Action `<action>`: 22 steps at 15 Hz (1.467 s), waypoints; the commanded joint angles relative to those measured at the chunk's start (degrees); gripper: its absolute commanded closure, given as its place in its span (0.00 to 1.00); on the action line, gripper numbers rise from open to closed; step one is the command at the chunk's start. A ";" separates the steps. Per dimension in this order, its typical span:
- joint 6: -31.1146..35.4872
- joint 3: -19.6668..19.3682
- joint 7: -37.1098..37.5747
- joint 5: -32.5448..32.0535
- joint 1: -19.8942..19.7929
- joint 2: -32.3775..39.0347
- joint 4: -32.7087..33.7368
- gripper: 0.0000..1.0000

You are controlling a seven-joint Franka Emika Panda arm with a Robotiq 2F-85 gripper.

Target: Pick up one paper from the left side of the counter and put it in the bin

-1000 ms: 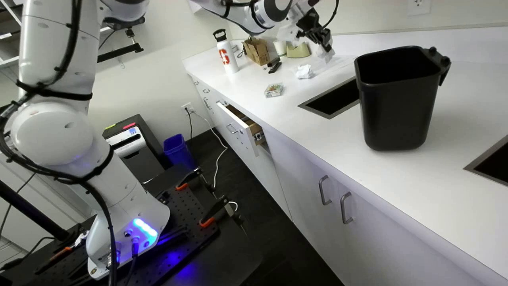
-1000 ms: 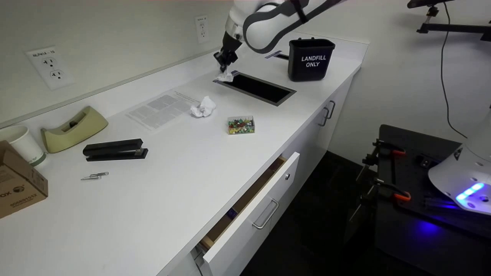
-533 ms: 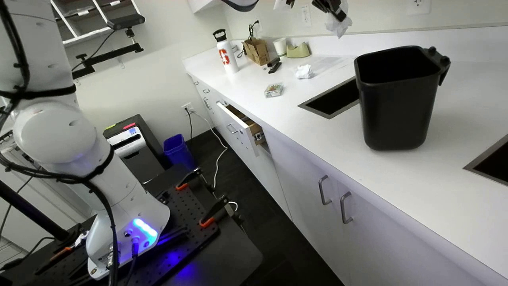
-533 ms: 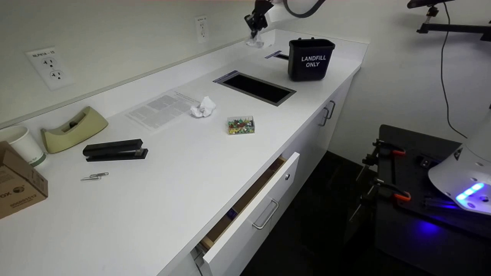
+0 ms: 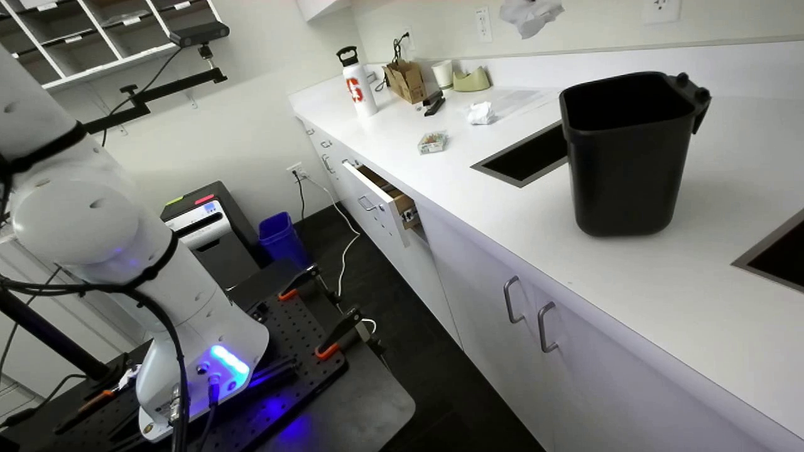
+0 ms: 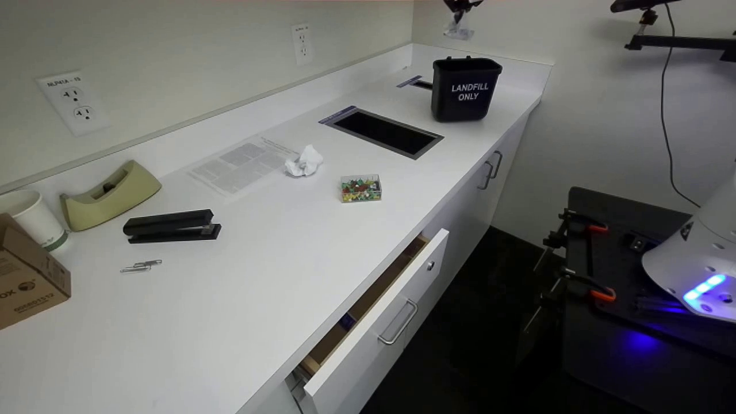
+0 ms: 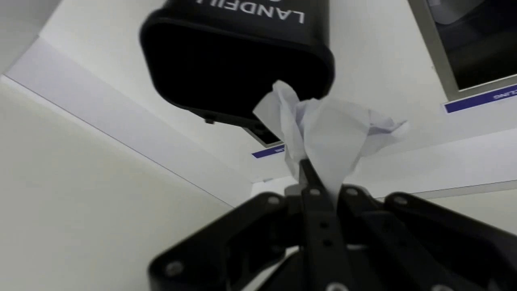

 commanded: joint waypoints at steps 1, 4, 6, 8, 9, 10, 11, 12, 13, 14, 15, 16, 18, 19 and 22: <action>-5.13 6.14 5.04 -2.81 -7.49 -9.37 -7.89 0.99; -4.06 7.95 6.42 -3.56 -12.27 -11.53 -10.47 0.99; 0.61 7.49 6.37 -4.55 -14.83 -11.14 -11.48 0.99; 7.39 6.03 6.43 -3.35 -16.95 -9.37 -11.64 0.99; 12.31 5.28 6.97 -3.05 -18.19 -8.15 -11.81 0.99; 16.96 4.78 7.59 -3.22 -19.42 -7.08 -11.87 0.99; 19.31 4.67 7.67 -3.35 -20.52 -5.59 -11.49 0.99; 23.18 4.19 7.00 -2.25 -21.09 -3.92 -11.34 0.99; 25.72 4.11 6.70 -1.95 -21.77 -2.36 -10.87 0.99; 28.27 4.00 5.70 -0.47 -21.92 -0.66 -10.42 0.99; 30.25 2.92 5.76 0.04 -20.88 0.76 -10.20 0.99; 31.38 2.95 5.12 0.97 -20.77 2.16 -9.82 0.99; 32.36 3.12 4.01 3.19 -20.63 4.54 -9.21 0.99; 32.80 3.20 3.20 4.80 -20.55 5.47 -9.06 0.99; 31.91 3.67 2.04 7.61 -20.61 7.27 -8.04 0.65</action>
